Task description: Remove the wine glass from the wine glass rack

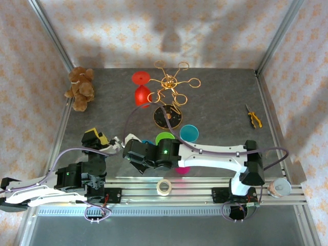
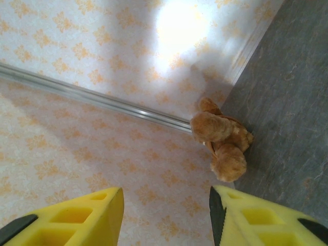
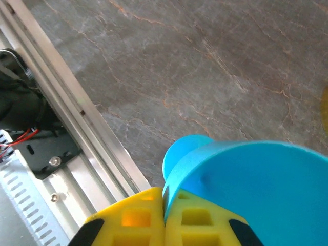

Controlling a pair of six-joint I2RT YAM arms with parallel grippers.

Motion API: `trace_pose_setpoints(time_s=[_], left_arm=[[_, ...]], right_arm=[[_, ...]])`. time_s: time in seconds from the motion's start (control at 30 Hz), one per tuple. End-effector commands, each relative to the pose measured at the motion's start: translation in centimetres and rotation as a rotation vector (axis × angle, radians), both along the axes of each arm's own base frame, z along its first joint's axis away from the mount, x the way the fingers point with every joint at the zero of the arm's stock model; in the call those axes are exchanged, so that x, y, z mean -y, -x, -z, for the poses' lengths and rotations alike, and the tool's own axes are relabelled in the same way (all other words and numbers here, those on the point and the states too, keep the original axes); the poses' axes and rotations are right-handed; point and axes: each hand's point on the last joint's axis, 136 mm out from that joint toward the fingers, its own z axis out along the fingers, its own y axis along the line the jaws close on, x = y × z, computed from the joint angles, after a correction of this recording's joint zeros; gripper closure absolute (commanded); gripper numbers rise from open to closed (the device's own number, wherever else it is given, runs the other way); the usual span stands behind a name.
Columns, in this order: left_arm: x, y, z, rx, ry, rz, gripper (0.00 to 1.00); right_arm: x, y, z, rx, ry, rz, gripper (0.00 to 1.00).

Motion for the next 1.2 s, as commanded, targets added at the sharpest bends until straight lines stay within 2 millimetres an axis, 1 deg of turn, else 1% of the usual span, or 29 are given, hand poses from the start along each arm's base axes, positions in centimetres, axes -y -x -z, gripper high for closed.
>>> trace_pose_setpoints(time_s=[0.0,0.2,0.37,0.53,0.8,0.97,1.17], left_arm=[[-2.4,0.7,-1.3,0.049,0.058,-0.116,0.50],[-2.6,0.8,-1.5,0.052,0.074,-0.118,0.50],[-3.5,1.0,-2.2,0.071,0.129,-0.123,0.50],[-4.5,1.3,-3.0,0.092,0.165,-0.137,0.50],[-5.3,1.6,-3.4,0.110,0.171,-0.154,0.50],[-6.1,1.8,-3.9,0.123,0.209,-0.161,0.50],[-6.9,2.0,-4.5,0.132,0.225,-0.175,0.51]], right_arm=[[-0.6,-0.2,1.0,0.009,0.002,0.023,1.00],[-0.6,-0.2,2.3,-0.002,0.027,0.036,1.00],[-0.6,-0.3,2.6,-0.002,0.027,0.043,1.00],[-0.5,-0.1,3.6,-0.014,0.048,0.045,1.00],[-0.4,-0.3,5.1,-0.015,0.083,0.059,1.00],[-0.5,-0.3,5.7,-0.015,0.098,0.061,1.00],[-0.3,-0.5,6.2,-0.007,0.119,0.065,0.96]])
